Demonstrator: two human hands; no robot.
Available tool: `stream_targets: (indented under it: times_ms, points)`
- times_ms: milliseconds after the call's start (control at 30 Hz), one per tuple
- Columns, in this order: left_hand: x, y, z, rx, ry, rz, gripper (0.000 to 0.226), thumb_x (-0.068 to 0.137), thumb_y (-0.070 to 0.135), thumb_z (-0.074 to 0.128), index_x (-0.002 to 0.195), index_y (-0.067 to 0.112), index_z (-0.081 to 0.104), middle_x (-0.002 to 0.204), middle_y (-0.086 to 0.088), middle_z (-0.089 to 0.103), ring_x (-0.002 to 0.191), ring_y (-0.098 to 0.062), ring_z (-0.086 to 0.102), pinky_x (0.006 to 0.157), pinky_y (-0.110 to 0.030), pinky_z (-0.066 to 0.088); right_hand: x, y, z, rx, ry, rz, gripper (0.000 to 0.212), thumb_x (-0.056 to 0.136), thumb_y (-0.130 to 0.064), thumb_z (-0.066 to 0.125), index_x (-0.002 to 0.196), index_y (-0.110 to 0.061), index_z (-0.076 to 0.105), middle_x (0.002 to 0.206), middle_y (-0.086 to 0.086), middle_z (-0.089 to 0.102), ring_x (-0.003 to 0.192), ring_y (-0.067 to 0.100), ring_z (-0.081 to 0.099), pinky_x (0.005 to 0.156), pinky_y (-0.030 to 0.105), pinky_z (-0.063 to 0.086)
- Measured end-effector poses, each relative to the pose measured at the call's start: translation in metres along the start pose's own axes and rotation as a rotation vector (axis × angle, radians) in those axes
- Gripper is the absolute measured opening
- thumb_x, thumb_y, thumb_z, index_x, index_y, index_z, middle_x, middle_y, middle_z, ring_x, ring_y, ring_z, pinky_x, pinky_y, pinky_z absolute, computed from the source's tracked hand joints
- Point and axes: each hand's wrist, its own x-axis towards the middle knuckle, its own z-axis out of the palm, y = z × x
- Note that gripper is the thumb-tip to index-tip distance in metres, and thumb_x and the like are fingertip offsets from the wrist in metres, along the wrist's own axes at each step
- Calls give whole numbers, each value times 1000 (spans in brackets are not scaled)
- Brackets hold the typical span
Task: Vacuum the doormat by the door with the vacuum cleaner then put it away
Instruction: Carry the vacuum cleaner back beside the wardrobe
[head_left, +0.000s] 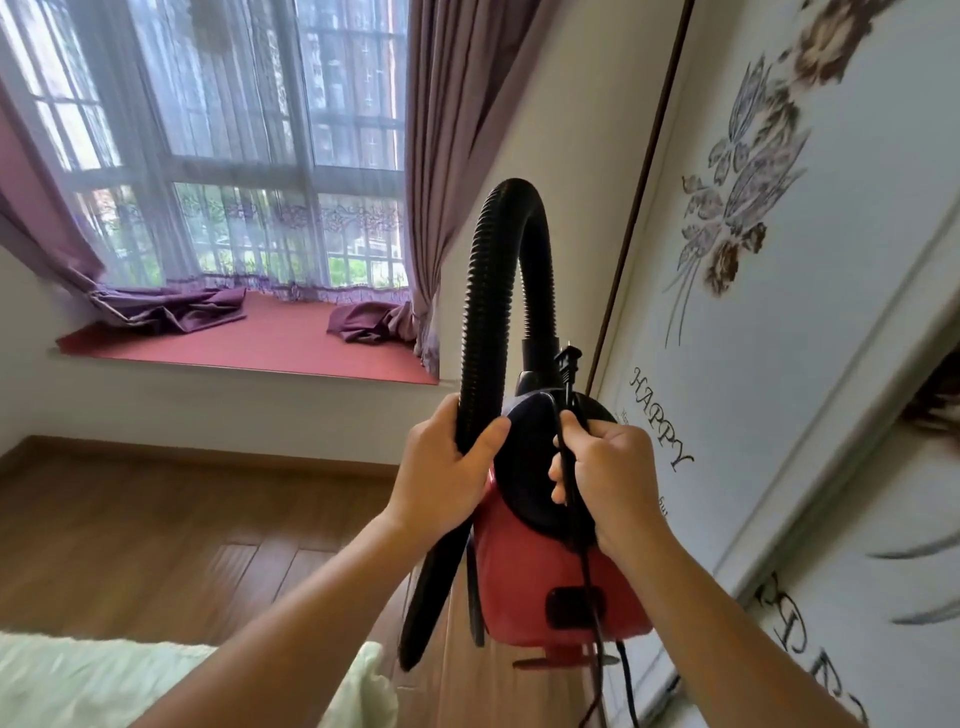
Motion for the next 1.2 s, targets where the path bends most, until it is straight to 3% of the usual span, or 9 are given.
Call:
stream_targets:
  times_ms: [133, 300, 467, 567, 733, 1033, 1200]
  points:
    - [57, -47, 5, -46, -30, -24, 17, 97, 24, 68, 85, 29, 58, 70, 15, 61, 62, -3, 55, 59, -21, 47, 63, 13, 28, -13, 38, 15, 41, 100, -24, 60, 69, 1, 66, 52, 11, 60, 44, 26, 51, 50, 35, 47]
    - [123, -87, 8, -89, -64, -40, 10, 97, 24, 69, 91, 22, 62, 75, 0, 66, 69, -20, 63, 64, -37, 55, 129, 14, 57, -20, 85, 29, 39, 100, -22, 59, 68, -2, 66, 51, 11, 59, 42, 24, 51, 49, 33, 46]
    - [178, -117, 19, -80, -73, -27, 14, 97, 21, 69, 87, 24, 59, 70, 13, 61, 62, -2, 55, 60, -21, 47, 189, 14, 72, -18, 106, 29, 38, 100, -22, 59, 69, 0, 66, 51, 11, 59, 41, 24, 51, 46, 30, 45]
    - [208, -136, 32, -77, -95, -41, 16, 97, 19, 68, 87, 25, 58, 71, 17, 61, 62, -1, 54, 60, -17, 44, 228, 21, 75, -8, 109, 38, 38, 100, -22, 59, 70, 1, 66, 51, 11, 59, 42, 25, 51, 47, 31, 45]
    - [260, -175, 67, -63, -99, -93, 15, 97, 18, 68, 87, 24, 59, 70, 10, 60, 62, 0, 55, 60, -16, 45, 304, 47, 74, 4, 102, 71, 38, 100, -22, 60, 70, 0, 67, 52, 11, 60, 41, 24, 52, 46, 30, 46]
    - [346, -257, 159, -44, -76, -257, 8, 98, 19, 67, 93, 23, 62, 68, 13, 66, 57, 0, 57, 57, -18, 48, 450, 106, 56, -61, 88, 150, 40, 101, -22, 59, 72, 5, 67, 51, 11, 61, 42, 26, 53, 50, 35, 47]
    - [369, -300, 202, -53, -81, -383, 6, 99, 22, 66, 94, 22, 62, 74, 6, 69, 64, -8, 64, 60, -23, 52, 508, 147, 47, -111, 74, 204, 44, 101, -23, 58, 68, 5, 64, 50, 10, 61, 41, 25, 53, 51, 37, 47]
